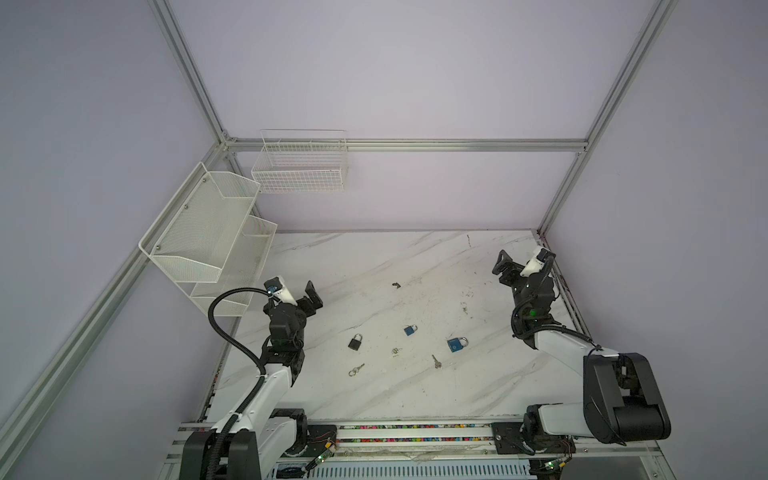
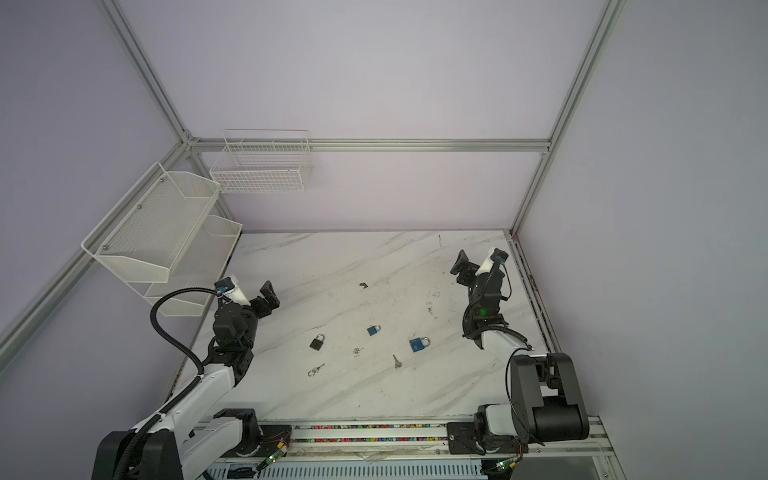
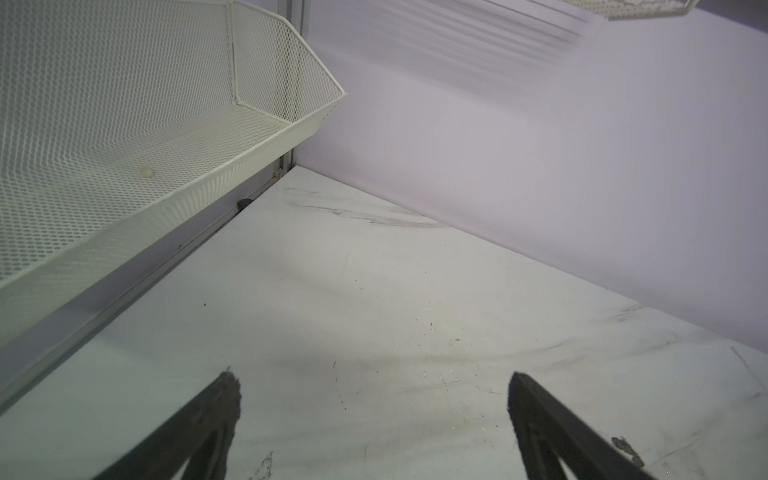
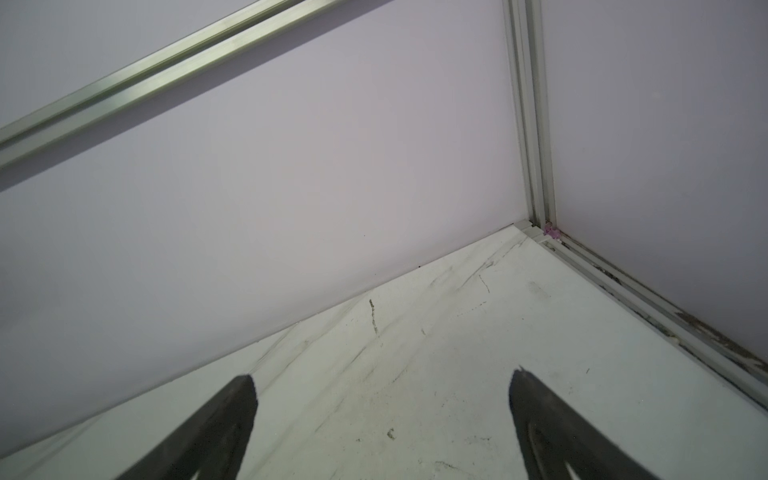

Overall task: Unlock with the key
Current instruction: 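Reach both grippers forward toward the padlocks and keys on the table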

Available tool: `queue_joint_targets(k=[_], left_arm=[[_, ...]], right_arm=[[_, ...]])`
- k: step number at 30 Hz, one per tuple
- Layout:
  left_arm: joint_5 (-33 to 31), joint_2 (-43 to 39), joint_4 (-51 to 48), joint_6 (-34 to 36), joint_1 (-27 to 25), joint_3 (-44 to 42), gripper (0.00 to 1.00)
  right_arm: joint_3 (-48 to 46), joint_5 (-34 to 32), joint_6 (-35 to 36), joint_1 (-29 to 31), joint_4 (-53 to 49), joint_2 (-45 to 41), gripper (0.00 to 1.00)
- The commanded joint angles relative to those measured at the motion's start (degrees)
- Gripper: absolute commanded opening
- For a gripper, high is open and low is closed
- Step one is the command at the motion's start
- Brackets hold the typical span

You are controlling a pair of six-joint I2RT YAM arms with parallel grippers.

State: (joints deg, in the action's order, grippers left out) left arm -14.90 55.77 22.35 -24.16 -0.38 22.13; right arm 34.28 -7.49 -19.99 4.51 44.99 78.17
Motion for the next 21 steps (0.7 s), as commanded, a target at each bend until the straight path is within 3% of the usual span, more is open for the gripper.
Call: queue_joint_targets(k=[1,5,14,21], left_arm=[[-3.2,-3.4,-7.5,-12.8,0.4,5.7,1.0],[-1.3,-5.4,-15.7,-14.9,0.5,8.4,1.0],[16.5,-5.2,-24.3,-16.4,0.3,12.7,1.0],[20.8,-4.4,-29.1,-17.7,-5.5,14.9,1.0]], right_arm=[[3.0,2.8,-9.2,-0.1,-14.4,-0.5,0.97],[4.5,5.9,-12.1,-0.1,-21.5,-1.4,0.98],[9.1,11.6,-15.2,2.8,-37.0,-1.9,0.98],[12.7,12.7,-15.3,8.9,-47.6,-1.4,0.98]])
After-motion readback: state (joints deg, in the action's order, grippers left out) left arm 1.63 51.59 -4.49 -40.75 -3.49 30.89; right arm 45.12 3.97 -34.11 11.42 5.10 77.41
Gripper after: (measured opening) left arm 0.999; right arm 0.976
